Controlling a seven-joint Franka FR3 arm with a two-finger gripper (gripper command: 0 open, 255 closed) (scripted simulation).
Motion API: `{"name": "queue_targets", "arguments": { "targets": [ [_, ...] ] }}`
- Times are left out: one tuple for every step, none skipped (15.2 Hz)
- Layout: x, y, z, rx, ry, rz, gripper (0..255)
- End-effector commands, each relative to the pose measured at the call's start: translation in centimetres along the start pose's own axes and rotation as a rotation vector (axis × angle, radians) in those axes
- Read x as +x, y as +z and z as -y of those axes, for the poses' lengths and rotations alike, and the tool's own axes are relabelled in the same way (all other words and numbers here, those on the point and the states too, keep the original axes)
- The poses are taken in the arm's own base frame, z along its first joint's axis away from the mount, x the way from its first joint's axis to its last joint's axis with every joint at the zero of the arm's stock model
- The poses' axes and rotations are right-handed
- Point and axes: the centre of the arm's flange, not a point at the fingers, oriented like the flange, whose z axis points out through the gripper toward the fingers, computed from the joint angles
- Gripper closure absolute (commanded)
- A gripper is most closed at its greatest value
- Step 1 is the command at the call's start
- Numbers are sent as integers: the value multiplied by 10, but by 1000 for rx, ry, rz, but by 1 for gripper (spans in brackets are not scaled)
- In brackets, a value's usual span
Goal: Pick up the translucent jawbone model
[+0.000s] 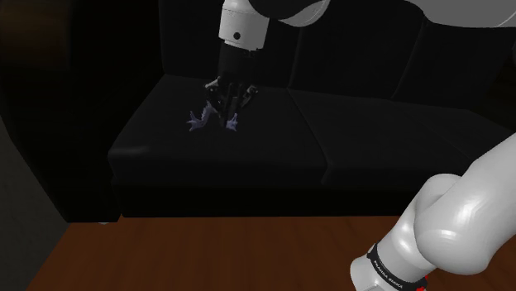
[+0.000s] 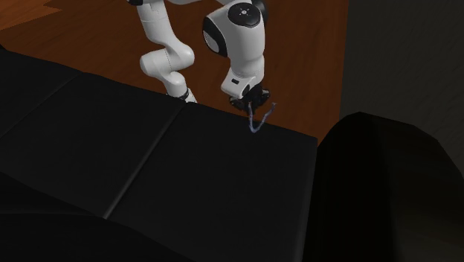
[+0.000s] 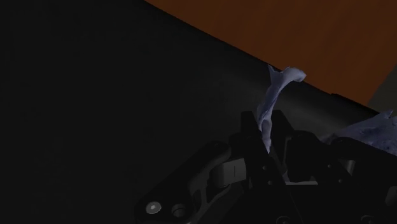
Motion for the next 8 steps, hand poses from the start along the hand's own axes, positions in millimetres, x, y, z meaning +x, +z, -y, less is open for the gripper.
{"name": "queue_targets", "arguments": {
  "targets": [
    [-1, -10, 1, 0, 0, 0, 255],
    [-1, -15, 1, 0, 0, 0, 255],
    [-1, -20, 2, 0, 0, 0, 255],
    [-1, -26, 3, 0, 0, 0, 255],
    [-1, -31, 3, 0, 0, 0, 255],
    [-2, -36, 4, 0, 0, 0, 255],
    [-2, -37, 4, 0, 0, 0, 255],
    [-2, -37, 4, 0, 0, 0, 255]
  ]
}}
